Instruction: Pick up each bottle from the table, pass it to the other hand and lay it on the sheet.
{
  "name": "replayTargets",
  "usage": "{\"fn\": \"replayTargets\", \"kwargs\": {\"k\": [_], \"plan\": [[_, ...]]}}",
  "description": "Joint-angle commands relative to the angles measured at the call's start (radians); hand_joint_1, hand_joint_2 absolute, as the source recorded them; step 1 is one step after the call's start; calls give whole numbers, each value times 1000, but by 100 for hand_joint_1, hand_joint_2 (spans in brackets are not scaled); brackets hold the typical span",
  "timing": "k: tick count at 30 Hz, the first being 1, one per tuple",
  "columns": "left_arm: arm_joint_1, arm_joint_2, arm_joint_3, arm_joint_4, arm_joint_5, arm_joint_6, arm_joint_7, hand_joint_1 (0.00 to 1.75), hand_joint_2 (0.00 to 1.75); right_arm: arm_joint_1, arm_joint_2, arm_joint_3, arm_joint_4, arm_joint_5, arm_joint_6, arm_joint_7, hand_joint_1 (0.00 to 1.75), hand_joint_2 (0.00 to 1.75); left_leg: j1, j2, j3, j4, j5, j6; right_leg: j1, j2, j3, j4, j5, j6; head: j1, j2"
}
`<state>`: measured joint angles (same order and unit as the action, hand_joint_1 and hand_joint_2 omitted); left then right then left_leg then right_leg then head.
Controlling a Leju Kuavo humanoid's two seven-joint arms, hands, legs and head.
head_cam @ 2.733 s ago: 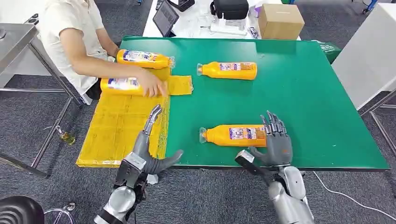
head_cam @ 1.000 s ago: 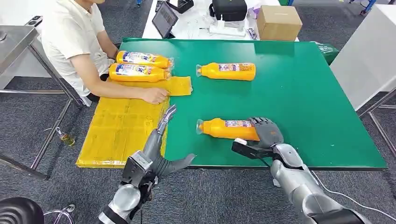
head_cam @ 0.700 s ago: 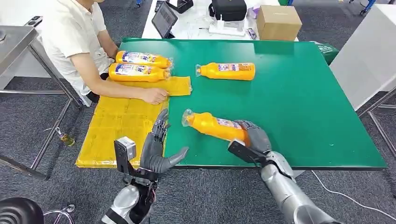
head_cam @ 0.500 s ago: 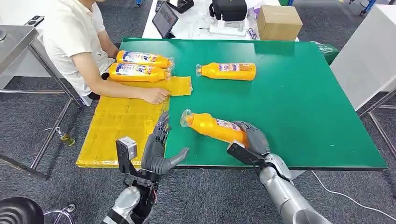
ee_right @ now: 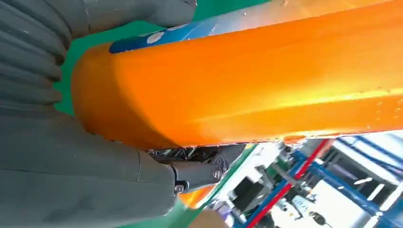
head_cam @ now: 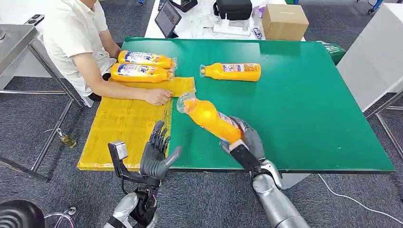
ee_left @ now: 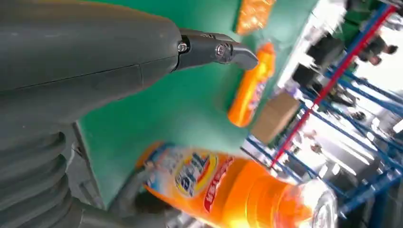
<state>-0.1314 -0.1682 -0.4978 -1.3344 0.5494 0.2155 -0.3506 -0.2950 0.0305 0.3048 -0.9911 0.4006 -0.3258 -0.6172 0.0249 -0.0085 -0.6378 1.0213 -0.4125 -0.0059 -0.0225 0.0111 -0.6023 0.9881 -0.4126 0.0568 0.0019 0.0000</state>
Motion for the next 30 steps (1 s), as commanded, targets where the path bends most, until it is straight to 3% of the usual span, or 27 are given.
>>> {"fn": "replayTargets", "kwargs": {"k": [1,12,15,16,24,25,26,30], "plan": [[-60,-8,-87,22,-9,32,-11,0,175,-58,48,175,78,6,23,6,175,175,0,1,2,0,-1,1,1,0,1,0,0,-2,0,0],[-96,-14,-103,72,35,17,8,0,175,-95,43,288,117,9,97,-1,175,175,0,2,7,-1,-2,3,1,0,6,-2,-2,-4,0,0],[-105,-13,-101,82,71,-10,25,0,175,-110,56,302,122,5,101,-1,175,175,0,2,8,-1,-2,3,1,-1,7,-2,-2,-4,0,0],[-108,-12,-102,86,74,-13,26,0,175,-114,58,310,124,14,97,2,175,175,-1,2,2,0,-1,1,0,1,1,0,0,-2,0,0],[-134,-12,-107,114,68,-2,25,0,175,-114,61,330,115,12,99,-2,175,175,0,2,6,-1,-2,2,1,-1,6,-1,-2,-4,0,0],[-142,-14,-102,125,73,-1,27,148,175,-113,62,337,111,11,102,-2,175,175,0,1,4,-1,-2,2,1,-1,4,-1,-2,-3,0,0],[-149,-14,-96,136,74,-1,23,175,175,-110,62,343,103,11,99,1,175,175,0,0,2,-1,0,1,0,-1,2,-1,-1,-2,0,0],[-150,-16,-71,129,77,-10,5,175,175,-102,53,359,89,1,103,4,175,175,0,1,5,-1,-2,2,1,-1,5,-1,-1,-4,0,0]]}}
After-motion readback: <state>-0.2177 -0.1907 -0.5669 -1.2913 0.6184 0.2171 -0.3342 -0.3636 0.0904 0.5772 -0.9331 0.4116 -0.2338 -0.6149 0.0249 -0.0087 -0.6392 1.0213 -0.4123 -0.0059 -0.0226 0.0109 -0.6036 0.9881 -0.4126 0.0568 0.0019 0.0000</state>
